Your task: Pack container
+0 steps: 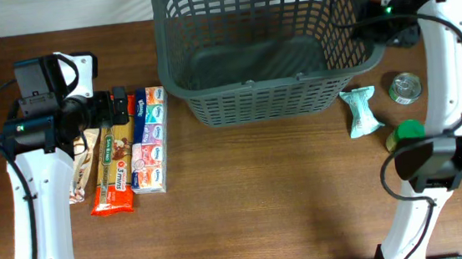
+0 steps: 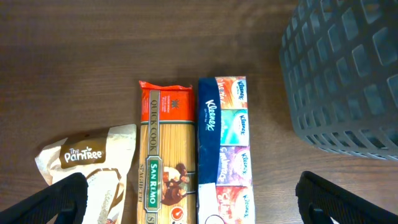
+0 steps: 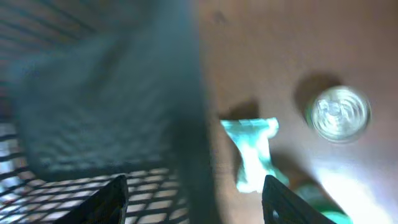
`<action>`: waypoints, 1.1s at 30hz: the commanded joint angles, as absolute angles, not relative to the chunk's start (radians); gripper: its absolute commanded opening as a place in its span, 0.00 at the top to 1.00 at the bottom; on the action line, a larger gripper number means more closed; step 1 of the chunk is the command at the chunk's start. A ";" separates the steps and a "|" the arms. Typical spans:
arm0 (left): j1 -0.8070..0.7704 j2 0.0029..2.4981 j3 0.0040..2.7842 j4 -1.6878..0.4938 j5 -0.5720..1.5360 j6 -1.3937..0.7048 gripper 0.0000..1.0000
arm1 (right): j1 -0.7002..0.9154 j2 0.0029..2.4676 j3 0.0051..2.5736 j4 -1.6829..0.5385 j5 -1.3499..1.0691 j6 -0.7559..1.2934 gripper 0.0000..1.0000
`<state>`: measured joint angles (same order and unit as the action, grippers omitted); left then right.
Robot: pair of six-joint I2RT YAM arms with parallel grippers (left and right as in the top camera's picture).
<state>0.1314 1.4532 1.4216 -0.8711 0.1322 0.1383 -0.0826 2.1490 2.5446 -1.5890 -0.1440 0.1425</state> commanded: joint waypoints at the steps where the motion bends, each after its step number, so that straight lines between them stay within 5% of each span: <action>1: 0.134 1.458 1.442 -0.868 0.149 0.155 0.01 | -0.085 2.006 2.707 -1.586 -0.281 0.078 0.37; 12: 0.134 1.458 1.442 -0.899 0.310 0.144 0.01 | -0.211 1.747 2.856 -1.597 -0.073 0.079 0.24; 14: 0.134 1.458 1.442 -0.932 0.322 0.144 0.01 | -0.265 1.718 2.856 -1.602 -0.066 0.078 0.01; 21: 0.134 1.499 1.441 -1.004 0.220 0.143 0.01 | -0.430 1.690 2.855 -1.643 -0.067 0.078 0.01; 33: 0.009 1.905 1.441 -1.003 0.057 0.123 0.01 | -0.440 1.695 2.854 -1.643 -0.067 0.078 0.01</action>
<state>0.0547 1.8305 1.4357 -1.0168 0.1722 0.1341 -0.4324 1.6897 2.8552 -1.6455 -0.0780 0.0780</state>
